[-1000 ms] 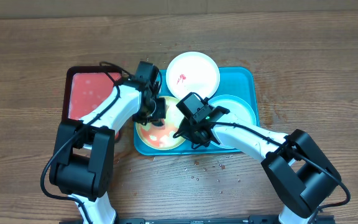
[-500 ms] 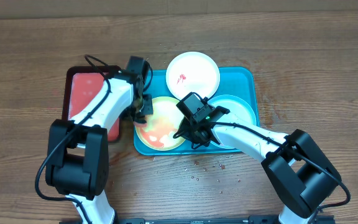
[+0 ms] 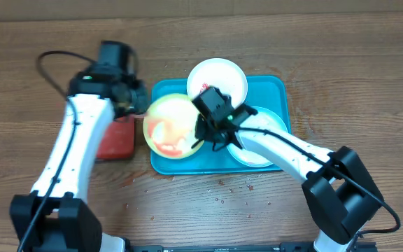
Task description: Clean dirty plates on tray and stack at the side
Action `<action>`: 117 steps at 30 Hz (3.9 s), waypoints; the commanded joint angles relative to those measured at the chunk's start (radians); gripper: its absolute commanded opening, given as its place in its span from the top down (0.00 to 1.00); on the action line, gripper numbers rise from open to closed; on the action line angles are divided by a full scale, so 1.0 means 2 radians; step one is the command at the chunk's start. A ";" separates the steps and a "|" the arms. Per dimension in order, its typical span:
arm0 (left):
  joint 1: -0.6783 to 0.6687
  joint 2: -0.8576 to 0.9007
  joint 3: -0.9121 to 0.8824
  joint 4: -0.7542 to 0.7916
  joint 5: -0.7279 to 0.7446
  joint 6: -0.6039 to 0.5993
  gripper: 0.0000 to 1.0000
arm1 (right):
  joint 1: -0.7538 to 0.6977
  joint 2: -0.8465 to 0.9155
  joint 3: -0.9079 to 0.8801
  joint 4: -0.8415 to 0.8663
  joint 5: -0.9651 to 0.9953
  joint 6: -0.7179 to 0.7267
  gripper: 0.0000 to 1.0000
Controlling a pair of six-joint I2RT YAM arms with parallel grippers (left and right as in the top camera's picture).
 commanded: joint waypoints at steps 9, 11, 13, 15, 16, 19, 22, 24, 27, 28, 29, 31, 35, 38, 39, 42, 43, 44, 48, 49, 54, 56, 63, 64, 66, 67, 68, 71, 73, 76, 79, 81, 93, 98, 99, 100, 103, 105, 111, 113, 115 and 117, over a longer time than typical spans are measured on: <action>0.114 0.004 0.006 -0.021 -0.002 -0.008 0.96 | 0.006 -0.005 0.142 -0.059 0.289 -0.262 0.96; 0.119 0.004 0.006 -0.020 -0.002 -0.008 0.96 | 0.013 -0.005 0.142 -0.054 0.327 -0.292 0.96; 0.121 0.004 0.006 -0.019 -0.002 -0.008 0.96 | 0.025 -0.005 0.142 -0.047 0.373 -0.320 0.96; 0.121 0.004 0.006 -0.017 -0.006 -0.008 0.96 | 0.050 -0.005 0.142 -0.031 0.453 -0.361 0.96; 0.121 0.004 0.006 -0.017 -0.010 -0.008 0.96 | 0.060 -0.005 0.142 -0.023 0.480 -0.377 0.96; 0.121 0.004 0.006 -0.017 -0.013 -0.008 0.96 | 0.089 -0.005 0.142 0.011 0.544 -0.420 0.96; 0.121 0.004 0.006 -0.017 -0.013 -0.008 0.96 | 0.114 -0.005 0.142 0.039 0.560 -0.467 0.96; 0.121 0.004 0.006 -0.017 -0.013 -0.008 0.96 | 0.127 -0.005 0.142 0.048 0.562 -0.493 0.96; 0.121 0.004 0.006 -0.017 -0.017 -0.008 0.96 | 0.138 -0.005 0.142 0.051 0.571 -0.529 0.96; 0.121 0.004 0.006 -0.017 -0.017 -0.008 0.96 | 0.141 -0.005 0.142 0.051 0.583 -0.536 0.97; 0.121 0.004 0.006 -0.018 -0.017 -0.008 0.96 | 0.141 -0.005 0.142 0.051 0.595 -0.538 0.96; 0.121 0.004 0.006 -0.018 -0.017 -0.008 0.96 | 0.142 -0.005 0.142 0.052 0.628 -0.538 0.96; 0.121 0.004 0.006 -0.018 -0.017 -0.008 0.96 | 0.139 -0.005 0.142 0.042 0.631 -0.476 0.96; 0.121 0.004 0.006 -0.018 -0.017 -0.008 0.96 | 0.129 -0.005 0.139 -0.004 0.470 -0.376 0.96; 0.121 0.004 0.006 -0.018 -0.017 -0.008 0.96 | 0.123 -0.003 0.136 -0.016 0.391 -0.378 0.96; 0.121 0.004 0.006 -0.020 -0.017 -0.008 0.96 | 0.111 -0.006 0.137 -0.027 0.417 -0.378 0.96; 0.120 0.004 0.006 -0.020 -0.017 -0.008 0.96 | 0.111 -0.009 0.141 -0.023 0.473 -0.367 0.96; 0.120 0.004 0.006 -0.019 -0.017 -0.008 0.96 | 0.114 -0.017 0.148 -0.014 0.559 -0.342 0.96; 0.121 0.004 0.006 -0.020 -0.017 -0.008 0.96 | 0.114 -0.046 0.154 0.028 0.639 -0.320 0.96; 0.120 0.004 0.006 -0.019 -0.017 -0.008 0.96 | 0.108 -0.048 0.153 0.024 0.590 -0.320 0.96; 0.120 0.004 0.006 -0.019 -0.017 -0.008 0.96 | 0.057 -0.037 0.120 -0.012 0.248 -0.351 0.96; 0.120 0.004 0.006 -0.019 -0.017 -0.008 0.96 | 0.033 -0.034 0.110 -0.033 0.233 -0.325 0.96; 0.120 0.004 0.006 -0.019 -0.017 -0.008 0.96 | -0.074 -0.096 0.131 -0.046 0.154 -0.204 0.96; 0.120 0.004 0.006 -0.019 -0.017 -0.008 0.96 | -0.099 -0.107 0.131 -0.042 0.132 -0.204 0.96; 0.120 0.004 0.006 -0.019 -0.017 -0.008 0.96 | -0.163 -0.126 0.131 -0.038 0.074 -0.204 0.96; 0.120 0.004 0.006 -0.019 -0.017 -0.008 0.96 | -0.200 -0.130 0.131 -0.039 0.042 -0.204 0.96; 0.120 0.004 0.006 -0.019 -0.016 -0.008 0.96 | -0.236 -0.131 0.131 -0.043 0.013 -0.204 0.96; 0.120 0.004 0.006 -0.017 -0.016 -0.008 0.96 | -0.332 -0.121 0.125 -0.066 -0.039 -0.204 0.96; 0.120 0.004 0.006 -0.017 -0.016 -0.008 0.96 | -0.396 -0.108 0.111 -0.086 -0.045 -0.187 0.96; 0.120 0.004 0.006 -0.017 -0.016 -0.008 0.96 | -0.464 -0.083 0.092 -0.099 -0.046 -0.165 0.96; 0.120 0.004 0.006 -0.017 -0.016 -0.008 0.96 | -0.516 -0.052 0.072 -0.099 -0.050 -0.152 0.96; 0.120 0.004 0.006 -0.016 -0.016 -0.008 0.96 | -0.542 -0.030 0.060 -0.098 -0.063 -0.152 0.96; 0.120 0.004 0.006 -0.017 -0.016 -0.008 0.96 | -0.558 0.035 0.042 -0.085 -0.125 -0.173 0.59; 0.120 0.004 0.006 -0.016 -0.016 -0.008 0.96 | -0.540 0.023 0.054 -0.099 -0.200 -0.177 0.49; 0.120 0.004 0.006 -0.016 -0.016 -0.008 0.96 | -0.533 0.017 0.058 -0.098 -0.211 -0.192 0.49; 0.120 0.004 0.006 -0.016 -0.016 -0.008 0.96 | -0.525 0.009 0.063 -0.098 -0.223 -0.206 0.49; 0.120 0.004 0.006 -0.016 -0.016 -0.008 0.96 | -0.493 -0.012 0.078 -0.095 -0.255 -0.230 0.47; 0.120 0.004 0.006 -0.016 -0.016 -0.008 0.96 | -0.461 -0.020 0.082 -0.078 -0.266 -0.241 0.41; 0.120 0.004 0.006 -0.012 -0.010 -0.008 0.96 | -0.357 -0.004 0.069 0.029 -0.192 -0.266 0.11; 0.120 0.004 0.006 -0.012 -0.009 -0.008 0.96 | -0.325 0.012 0.067 0.055 -0.147 -0.266 0.04; 0.120 0.004 0.006 -0.012 -0.009 -0.008 0.96 | -0.296 0.034 0.067 0.078 -0.126 -0.265 0.04; 0.120 0.004 0.005 -0.009 -0.009 -0.008 0.96 | -0.273 0.058 0.067 0.099 -0.122 -0.260 0.01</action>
